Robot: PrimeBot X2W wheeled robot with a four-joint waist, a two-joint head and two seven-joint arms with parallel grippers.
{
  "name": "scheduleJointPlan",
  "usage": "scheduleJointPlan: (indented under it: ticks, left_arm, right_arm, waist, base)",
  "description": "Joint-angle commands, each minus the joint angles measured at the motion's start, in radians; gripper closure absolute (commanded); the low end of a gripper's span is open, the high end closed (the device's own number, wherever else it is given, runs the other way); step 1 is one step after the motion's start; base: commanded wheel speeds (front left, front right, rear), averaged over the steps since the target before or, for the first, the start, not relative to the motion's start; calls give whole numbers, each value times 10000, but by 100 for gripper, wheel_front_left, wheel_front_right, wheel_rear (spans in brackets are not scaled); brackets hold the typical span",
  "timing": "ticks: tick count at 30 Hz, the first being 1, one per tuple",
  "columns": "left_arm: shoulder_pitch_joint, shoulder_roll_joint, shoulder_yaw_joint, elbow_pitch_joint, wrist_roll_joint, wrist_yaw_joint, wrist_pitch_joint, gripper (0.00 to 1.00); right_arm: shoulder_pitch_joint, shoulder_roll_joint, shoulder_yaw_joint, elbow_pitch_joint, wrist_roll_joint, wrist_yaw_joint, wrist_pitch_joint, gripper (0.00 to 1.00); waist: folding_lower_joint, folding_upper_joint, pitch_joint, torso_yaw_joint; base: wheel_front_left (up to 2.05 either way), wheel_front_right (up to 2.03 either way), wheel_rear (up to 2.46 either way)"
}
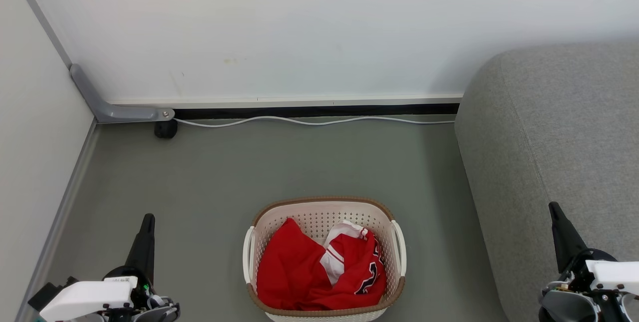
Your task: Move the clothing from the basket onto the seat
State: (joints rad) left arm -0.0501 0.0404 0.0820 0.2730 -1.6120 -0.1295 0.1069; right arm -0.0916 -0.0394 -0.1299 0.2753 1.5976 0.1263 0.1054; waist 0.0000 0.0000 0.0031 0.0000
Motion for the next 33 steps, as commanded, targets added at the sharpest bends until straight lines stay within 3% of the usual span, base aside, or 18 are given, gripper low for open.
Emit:
scheduleJointPlan:
  ticks: [1,24,25,33]
  left_arm:
    - [-578,98,313,-282,29,-12,59,100]
    - [-578,98,313,-282,29,-12,59,100]
    - [1,-2,-2,9,0,0,-1,0]
    - [403,-234,-61,655,12,2,-84,0]
  right_arm:
    - [-163,-108,166,-305,115,44,75,100]
    - [-163,-108,166,-305,115,44,75,100]
    - [0,2,2,9,0,0,0,0]
    - [305,214,113,586,-34,-3,-28,0]
  waist:
    - [0,0,0,0]
    - [0,0,0,0]
    - [0,0,0,0]
    - [3,0,52,-2]
  base:
    - [0,0,0]
    - [0,0,0]
    - [0,0,0]
    - [0,0,0]
